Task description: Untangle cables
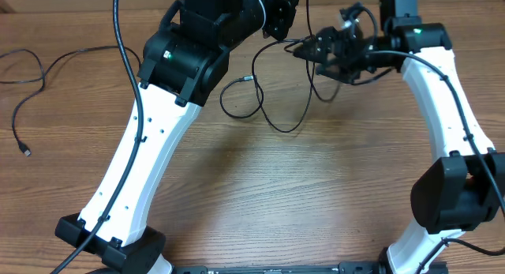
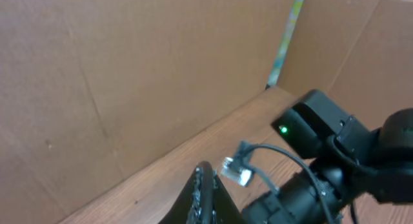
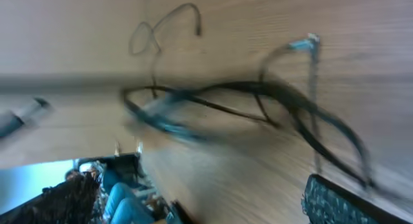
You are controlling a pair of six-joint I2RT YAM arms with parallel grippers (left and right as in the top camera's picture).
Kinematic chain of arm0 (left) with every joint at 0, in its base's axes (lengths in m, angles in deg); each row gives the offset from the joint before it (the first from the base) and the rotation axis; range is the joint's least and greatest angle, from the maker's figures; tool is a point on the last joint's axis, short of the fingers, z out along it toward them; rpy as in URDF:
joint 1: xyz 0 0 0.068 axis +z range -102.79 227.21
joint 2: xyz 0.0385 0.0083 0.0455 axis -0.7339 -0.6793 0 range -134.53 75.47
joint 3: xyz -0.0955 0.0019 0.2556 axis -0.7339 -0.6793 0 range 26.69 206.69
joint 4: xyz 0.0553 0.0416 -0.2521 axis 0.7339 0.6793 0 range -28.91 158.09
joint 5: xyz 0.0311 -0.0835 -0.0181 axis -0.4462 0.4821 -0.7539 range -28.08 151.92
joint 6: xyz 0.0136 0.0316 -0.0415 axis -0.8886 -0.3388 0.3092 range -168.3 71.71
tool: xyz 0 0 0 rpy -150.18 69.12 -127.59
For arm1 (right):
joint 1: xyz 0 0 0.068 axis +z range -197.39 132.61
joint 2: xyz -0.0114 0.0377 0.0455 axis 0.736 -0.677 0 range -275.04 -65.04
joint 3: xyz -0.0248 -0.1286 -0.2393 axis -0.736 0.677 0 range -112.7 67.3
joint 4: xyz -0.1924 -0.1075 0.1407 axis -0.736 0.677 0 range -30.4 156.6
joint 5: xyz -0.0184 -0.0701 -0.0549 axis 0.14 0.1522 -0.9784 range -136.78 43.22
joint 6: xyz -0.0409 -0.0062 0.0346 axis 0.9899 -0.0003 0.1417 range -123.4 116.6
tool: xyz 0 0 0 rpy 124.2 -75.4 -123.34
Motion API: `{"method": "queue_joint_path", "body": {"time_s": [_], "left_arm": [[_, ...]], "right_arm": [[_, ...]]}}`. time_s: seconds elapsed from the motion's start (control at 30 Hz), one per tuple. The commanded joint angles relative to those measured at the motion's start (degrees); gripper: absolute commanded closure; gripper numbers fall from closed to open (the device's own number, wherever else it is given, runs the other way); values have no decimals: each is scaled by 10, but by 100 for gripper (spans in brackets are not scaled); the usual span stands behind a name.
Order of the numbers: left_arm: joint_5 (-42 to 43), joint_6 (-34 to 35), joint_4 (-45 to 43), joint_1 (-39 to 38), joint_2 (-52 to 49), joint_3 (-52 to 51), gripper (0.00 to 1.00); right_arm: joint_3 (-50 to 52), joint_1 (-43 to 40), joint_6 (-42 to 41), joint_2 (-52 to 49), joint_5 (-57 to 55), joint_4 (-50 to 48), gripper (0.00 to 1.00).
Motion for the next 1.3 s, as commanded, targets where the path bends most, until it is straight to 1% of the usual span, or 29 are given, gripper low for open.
{"method": "queue_joint_path", "body": {"time_s": [0.0,0.07,0.13,0.17,0.2,0.23,0.27,0.33,0.4,0.43,0.5,0.63,0.7,0.83,0.93,1.0,1.03,1.1,1.13,1.17,1.27], "left_arm": [[9,8,-3,3,-5,1,96],[9,8,-2,3,-5,1,96],[9,9,-2,3,-4,1,96],[9,9,-2,3,-4,1,96],[9,8,-2,3,-4,1,96],[9,8,-3,3,-4,1,96],[9,8,-2,3,-4,1,96],[9,8,-2,3,-4,1,95],[6,7,-2,3,-2,1,96],[2,7,-3,5,-1,1,96],[-10,7,-3,11,2,2,96],[-62,8,-4,43,14,2,96],[-72,9,-7,68,22,2,96],[-68,50,-8,127,46,2,96],[-30,65,-7,168,66,2,96],[17,69,-7,192,78,2,96],[41,75,-8,202,83,2,96],[82,78,-7,212,89,2,96],[103,78,-7,216,90,2,96],[124,78,-8,217,90,2,96],[169,76,-7,217,90,2,95]], "right_arm": [[2,30,-137,20,-8,-49,0],[2,40,-215,20,-43,-75,2],[2,47,-297,20,-99,-83,12],[2,50,-341,20,-128,-82,24],[2,52,-374,20,-147,-80,41],[2,55,-405,20,-162,-78,49],[2,58,-430,20,-175,-78,55],[2,61,-459,20,-194,-78,69],[2,63,-469,20,-214,-77,89],[2,64,-469,20,-225,-73,96],[2,64,-467,20,-241,-55,96],[2,64,-420,20,-303,12,96],[2,63,-391,20,-351,48,96],[2,63,-382,20,-496,112,96],[2,63,-381,20,-582,129,96],[2,63,-381,20,-591,126,96],[2,64,-371,20,-577,120,96],[2,64,-311,20,-523,94,96],[2,64,-275,20,-485,78,95],[2,64,-239,20,-439,60,89],[2,64,-150,20,-314,15,56]]}}
